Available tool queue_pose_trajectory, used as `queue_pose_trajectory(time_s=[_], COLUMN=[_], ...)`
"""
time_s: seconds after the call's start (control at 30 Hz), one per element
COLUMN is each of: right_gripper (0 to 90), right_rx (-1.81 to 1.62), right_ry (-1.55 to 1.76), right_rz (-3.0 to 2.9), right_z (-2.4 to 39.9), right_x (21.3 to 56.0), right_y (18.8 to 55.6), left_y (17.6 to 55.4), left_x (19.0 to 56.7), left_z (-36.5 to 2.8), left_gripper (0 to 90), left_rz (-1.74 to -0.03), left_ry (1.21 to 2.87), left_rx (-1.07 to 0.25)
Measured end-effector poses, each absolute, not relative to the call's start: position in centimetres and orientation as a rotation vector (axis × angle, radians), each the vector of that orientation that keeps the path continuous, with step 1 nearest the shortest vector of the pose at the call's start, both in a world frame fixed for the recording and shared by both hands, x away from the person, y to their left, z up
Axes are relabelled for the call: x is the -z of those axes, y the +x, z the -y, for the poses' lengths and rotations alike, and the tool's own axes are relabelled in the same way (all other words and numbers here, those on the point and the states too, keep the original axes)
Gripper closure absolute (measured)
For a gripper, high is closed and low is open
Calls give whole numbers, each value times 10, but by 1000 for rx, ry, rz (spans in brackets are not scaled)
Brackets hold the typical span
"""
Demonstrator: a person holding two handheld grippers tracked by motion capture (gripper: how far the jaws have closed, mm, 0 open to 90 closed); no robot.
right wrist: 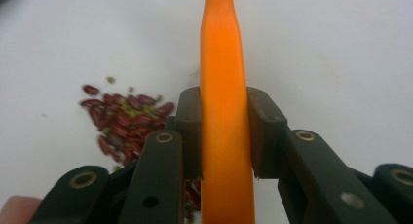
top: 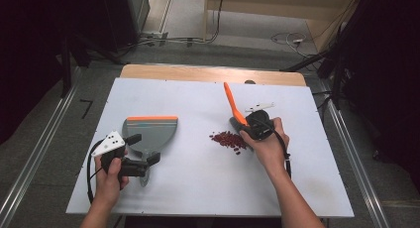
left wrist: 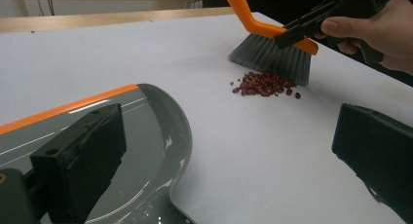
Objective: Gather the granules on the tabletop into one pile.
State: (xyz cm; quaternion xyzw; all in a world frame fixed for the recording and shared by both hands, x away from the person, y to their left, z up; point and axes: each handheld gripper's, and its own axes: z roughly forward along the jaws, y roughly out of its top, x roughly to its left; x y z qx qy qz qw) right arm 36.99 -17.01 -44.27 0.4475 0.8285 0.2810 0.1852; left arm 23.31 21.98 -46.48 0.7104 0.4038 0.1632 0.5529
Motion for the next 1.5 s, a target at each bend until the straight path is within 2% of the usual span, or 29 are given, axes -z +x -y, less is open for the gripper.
queue_pose_trajectory(time_s=[0.17,0.33,0.5,0.67,0.97,1.5], right_gripper=[692,691,691,691,691,691], right_rx=[-790,-849,-942,-923,-968,-1024], right_ry=[1229,1106,766,414,374,389], right_rz=[-2347,-2366,-2608,-2833,-2840,-2777], right_z=[161,170,181,181,183,179], right_x=[440,427,415,428,444,429], right_y=[370,364,352,340,360,369], left_y=[233,232,233,233,233,233], left_x=[464,464,465,464,465,465], left_z=[-222,-223,-222,-221,-219,-221], left_gripper=[0,0,0,0,0,0], left_rz=[-955,-958,-957,-958,-956,-955], left_ry=[1672,1671,1673,1676,1678,1674], left_rx=[-386,-388,-386,-387,-385,-385])
